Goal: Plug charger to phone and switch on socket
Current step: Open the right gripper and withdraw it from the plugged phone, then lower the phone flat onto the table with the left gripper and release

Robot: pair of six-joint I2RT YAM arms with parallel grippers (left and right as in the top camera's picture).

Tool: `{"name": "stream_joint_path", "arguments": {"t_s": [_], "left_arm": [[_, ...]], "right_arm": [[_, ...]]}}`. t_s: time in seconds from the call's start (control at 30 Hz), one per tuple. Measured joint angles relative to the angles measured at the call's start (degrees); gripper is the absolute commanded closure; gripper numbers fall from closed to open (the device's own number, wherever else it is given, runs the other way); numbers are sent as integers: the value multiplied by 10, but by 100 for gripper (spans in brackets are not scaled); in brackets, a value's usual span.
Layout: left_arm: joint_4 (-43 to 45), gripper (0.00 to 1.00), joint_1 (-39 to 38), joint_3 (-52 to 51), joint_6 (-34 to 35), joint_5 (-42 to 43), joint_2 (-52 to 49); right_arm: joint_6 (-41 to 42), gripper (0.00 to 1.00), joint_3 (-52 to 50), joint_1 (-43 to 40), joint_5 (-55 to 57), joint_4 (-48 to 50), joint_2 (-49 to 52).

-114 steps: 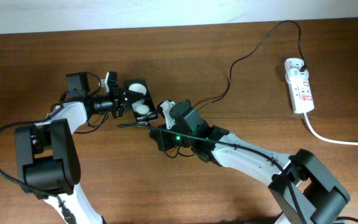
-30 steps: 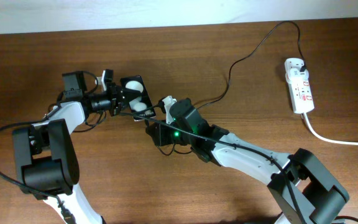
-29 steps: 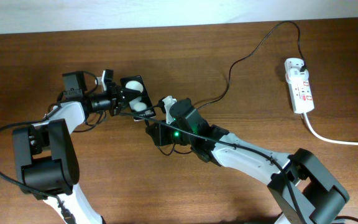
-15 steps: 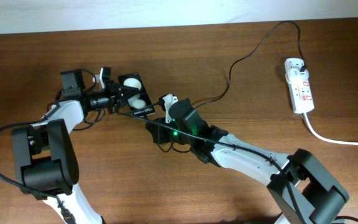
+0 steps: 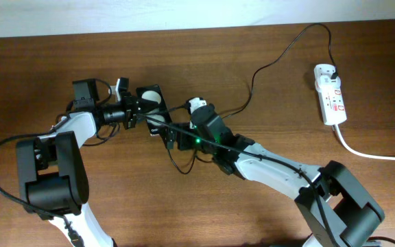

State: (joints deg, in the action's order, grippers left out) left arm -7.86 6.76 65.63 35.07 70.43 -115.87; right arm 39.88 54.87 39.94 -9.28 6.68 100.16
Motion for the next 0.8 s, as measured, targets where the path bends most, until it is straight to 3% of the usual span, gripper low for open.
{"name": "stream_joint_path", "arguments": {"t_s": [0.1,0.2,0.33,0.5,0.8], "left_arm": [[0,100,0,0,-36,-6,0],[0,100,-3,-1,-100,-9,0],[-5,99,-21,-1,-163,-25,0],[-20,100,-23,-1,-174,-57,0],[-23,100,-23,-1,-174,-79,0]], "right_arm": [[-18,1,2,-29,-21,-67,-18],[-89,1,2,-60,-130,-82,-20],[-135,1,5,-150,-227,-212,-22],[-148,1,4,-217,-238,-364,-23],[-150,1,4,-234,-183,-390,-23]]}}
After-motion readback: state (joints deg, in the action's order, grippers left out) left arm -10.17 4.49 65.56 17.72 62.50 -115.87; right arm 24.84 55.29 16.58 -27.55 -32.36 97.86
